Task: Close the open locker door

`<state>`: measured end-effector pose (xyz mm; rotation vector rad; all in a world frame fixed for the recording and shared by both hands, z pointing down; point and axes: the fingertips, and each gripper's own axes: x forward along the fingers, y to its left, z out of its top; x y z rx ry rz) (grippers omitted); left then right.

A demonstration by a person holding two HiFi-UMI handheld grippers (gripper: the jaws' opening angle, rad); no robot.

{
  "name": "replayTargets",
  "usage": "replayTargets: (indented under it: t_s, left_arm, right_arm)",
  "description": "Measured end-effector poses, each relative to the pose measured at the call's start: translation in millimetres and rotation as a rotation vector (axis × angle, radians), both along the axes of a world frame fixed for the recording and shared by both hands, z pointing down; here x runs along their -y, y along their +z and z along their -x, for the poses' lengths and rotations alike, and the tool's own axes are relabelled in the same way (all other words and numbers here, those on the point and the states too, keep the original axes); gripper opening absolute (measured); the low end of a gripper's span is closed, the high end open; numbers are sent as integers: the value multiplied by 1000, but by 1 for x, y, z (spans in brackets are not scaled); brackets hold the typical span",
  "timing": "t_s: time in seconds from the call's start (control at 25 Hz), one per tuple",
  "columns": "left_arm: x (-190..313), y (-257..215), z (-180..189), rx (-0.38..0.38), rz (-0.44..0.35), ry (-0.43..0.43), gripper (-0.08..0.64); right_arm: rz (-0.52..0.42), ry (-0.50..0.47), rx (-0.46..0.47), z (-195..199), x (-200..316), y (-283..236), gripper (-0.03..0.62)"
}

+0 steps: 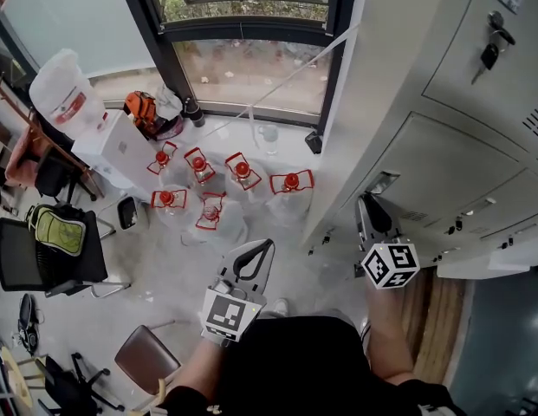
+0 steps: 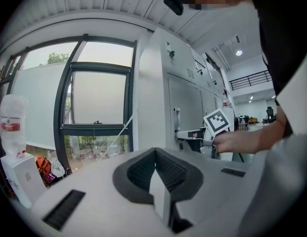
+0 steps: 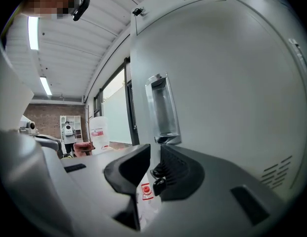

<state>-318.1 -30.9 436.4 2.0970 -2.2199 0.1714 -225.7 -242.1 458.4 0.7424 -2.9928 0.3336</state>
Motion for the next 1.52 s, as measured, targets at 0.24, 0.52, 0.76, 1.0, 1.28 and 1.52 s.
replayTargets:
  t_s: [0.24,0.52,0.76,1.0,1.28,1.52]
  left_arm:
    - [-3,-1,1,2,-1,-14,21]
    - [-8,1,-1,4,19,-19,21]
    - [1,-8,-12,17,-8,35,21]
    - [24,-1,-46,-9,10,139,21]
    - [65,7,-111,-30,26,304,21]
    - [91,12,-175,-58,43,447,21]
  right_arm:
    - [9,6,10,3,4,-1,74]
    - [15,11,19,2,4,-1,71]
    - [4,36,59,-16,-7,-17,71]
    - [-2,69,46,-61,-27,-22,71]
    - [-7,160,16,-137,-38,-21,71]
    - [-9,272,-3,-212,-45,-23,71]
